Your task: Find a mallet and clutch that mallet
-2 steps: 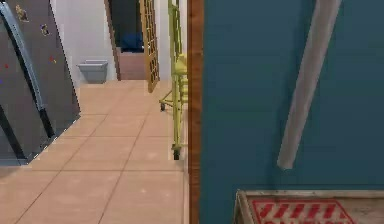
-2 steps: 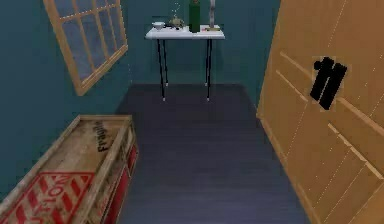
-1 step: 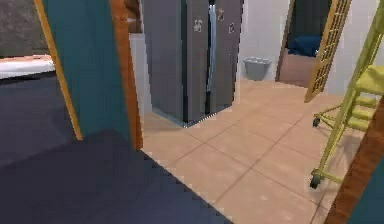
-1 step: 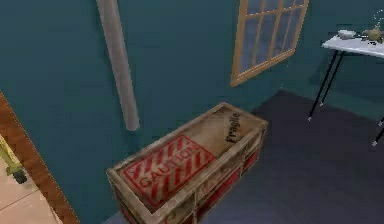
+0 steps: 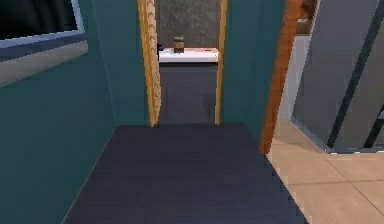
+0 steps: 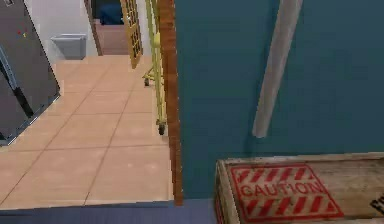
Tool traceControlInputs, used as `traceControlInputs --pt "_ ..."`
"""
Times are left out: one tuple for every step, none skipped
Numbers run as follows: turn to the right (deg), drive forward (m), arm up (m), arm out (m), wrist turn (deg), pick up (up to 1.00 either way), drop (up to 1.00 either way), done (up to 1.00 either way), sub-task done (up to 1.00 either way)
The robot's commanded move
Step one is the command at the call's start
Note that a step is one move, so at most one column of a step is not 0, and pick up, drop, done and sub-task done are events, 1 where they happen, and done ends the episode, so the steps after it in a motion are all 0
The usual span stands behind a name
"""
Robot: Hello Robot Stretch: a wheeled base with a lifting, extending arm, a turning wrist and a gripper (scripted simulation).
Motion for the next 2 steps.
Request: traceControlInputs --pt "0.0 1.00 0.00 0.00 0.0 0.00 0.00 0.00 0.00" --pt "-3.0 0.00 0.00 0.00 0.0 0.00 0.00 0.00 0.00"
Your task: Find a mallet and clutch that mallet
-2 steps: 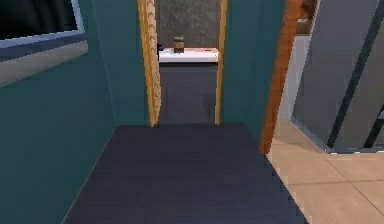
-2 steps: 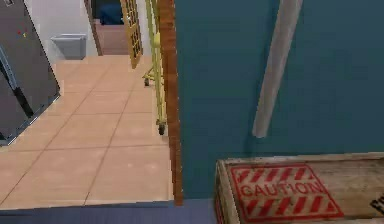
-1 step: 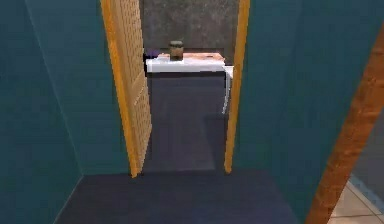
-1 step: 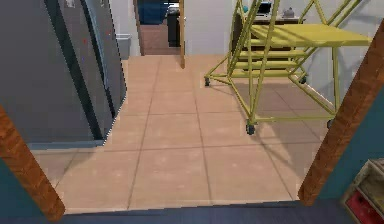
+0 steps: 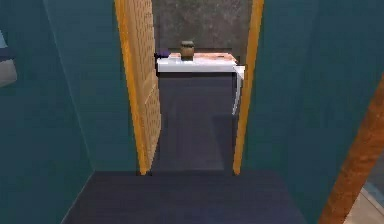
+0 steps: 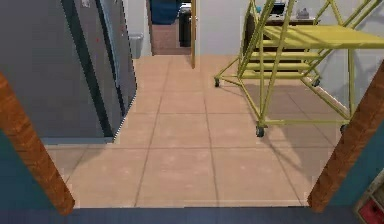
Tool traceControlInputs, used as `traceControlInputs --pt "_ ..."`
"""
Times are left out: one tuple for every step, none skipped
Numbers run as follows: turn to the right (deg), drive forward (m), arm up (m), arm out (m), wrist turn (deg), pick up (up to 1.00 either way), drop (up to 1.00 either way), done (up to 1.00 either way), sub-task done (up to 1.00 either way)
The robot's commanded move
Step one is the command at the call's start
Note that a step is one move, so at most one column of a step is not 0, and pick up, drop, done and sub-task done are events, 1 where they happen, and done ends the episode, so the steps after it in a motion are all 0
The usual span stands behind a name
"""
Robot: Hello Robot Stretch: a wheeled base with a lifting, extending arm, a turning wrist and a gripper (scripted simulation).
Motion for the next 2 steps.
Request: traceControlInputs --pt "0.0 1.00 0.00 0.00 0.0 0.00 0.00 0.00 0.00" --pt "0.0 1.00 0.00 0.00 0.0 0.00 0.00 0.00 0.00"
